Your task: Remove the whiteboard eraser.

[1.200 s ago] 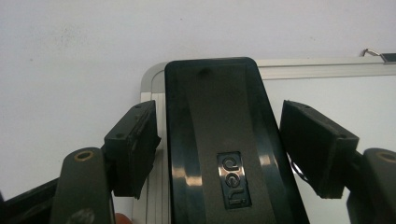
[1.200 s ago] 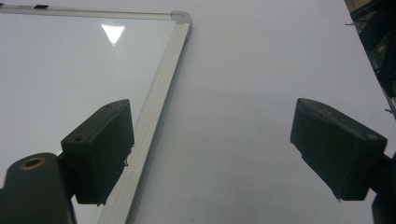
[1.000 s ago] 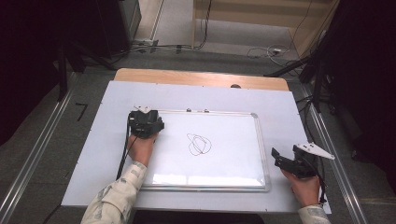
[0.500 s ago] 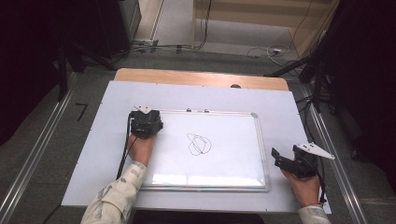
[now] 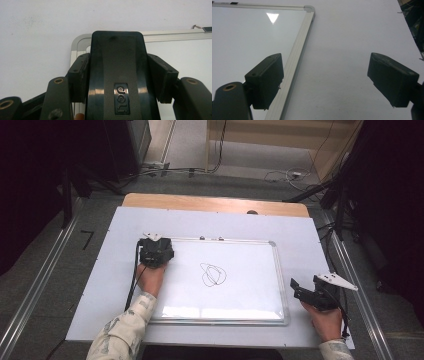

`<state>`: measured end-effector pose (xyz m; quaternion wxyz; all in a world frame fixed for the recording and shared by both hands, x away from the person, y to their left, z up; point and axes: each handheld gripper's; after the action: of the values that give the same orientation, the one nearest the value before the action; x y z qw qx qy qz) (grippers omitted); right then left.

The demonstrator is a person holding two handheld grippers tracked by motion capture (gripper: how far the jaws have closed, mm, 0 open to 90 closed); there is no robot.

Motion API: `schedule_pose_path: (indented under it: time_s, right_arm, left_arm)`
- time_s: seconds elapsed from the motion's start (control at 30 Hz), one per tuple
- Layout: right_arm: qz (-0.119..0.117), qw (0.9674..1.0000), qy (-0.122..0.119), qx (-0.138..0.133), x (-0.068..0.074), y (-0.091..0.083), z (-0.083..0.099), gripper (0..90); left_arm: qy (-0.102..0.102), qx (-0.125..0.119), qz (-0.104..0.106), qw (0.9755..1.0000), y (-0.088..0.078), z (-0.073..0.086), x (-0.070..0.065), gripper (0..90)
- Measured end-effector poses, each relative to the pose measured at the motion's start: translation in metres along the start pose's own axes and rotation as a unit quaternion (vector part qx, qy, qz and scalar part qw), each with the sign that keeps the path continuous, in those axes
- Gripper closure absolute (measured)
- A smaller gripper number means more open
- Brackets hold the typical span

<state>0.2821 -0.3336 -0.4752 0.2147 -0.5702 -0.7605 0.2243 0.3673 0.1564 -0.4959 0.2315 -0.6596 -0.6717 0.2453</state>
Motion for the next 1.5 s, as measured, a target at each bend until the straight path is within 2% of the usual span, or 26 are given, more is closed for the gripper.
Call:
schedule_pose_path:
  time_s: [0.33, 0.73, 1.0, 1.2, 1.5]
  right_arm:
    - [-0.002, 1.0, 0.001, 0.0, 0.0, 0.0, -0.001, 12.3]
    - [-0.006, 1.0, 0.002, 0.0, 0.001, 0.001, -0.002, 12.3]
    - [-0.011, 0.9999, 0.0, 0.0, 0.003, 0.002, -0.003, 12.4]
    - [-0.013, 0.9999, -0.004, -0.001, 0.005, 0.002, -0.004, 12.3]
    - [-0.014, 0.9999, -0.003, -0.001, 0.004, 0.001, -0.004, 12.3]
  left_arm:
    - [0.003, 0.005, 0.01, 0.9999, -0.004, 0.002, -0.003, 40.9]
    - [0.004, 0.01, 0.013, 0.9999, -0.008, 0.005, -0.001, 41.0]
    - [0.001, -0.01, 0.015, 0.9998, -0.022, 0.003, 0.002, 41.0]
    - [-0.01, -0.014, 0.022, 0.9996, -0.031, 0.004, 0.006, 40.9]
    - [-0.01, -0.016, 0.028, 0.9994, -0.039, 0.006, 0.008, 40.9]
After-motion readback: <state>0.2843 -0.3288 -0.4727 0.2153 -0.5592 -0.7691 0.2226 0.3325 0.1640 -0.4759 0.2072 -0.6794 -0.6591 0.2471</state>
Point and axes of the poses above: each handheld gripper's, and its own axes: y roughly forward along the jaws, z roughly out of its underside, x roughly to its left, and after that the axes turned 2 degrees about -z, right-handed
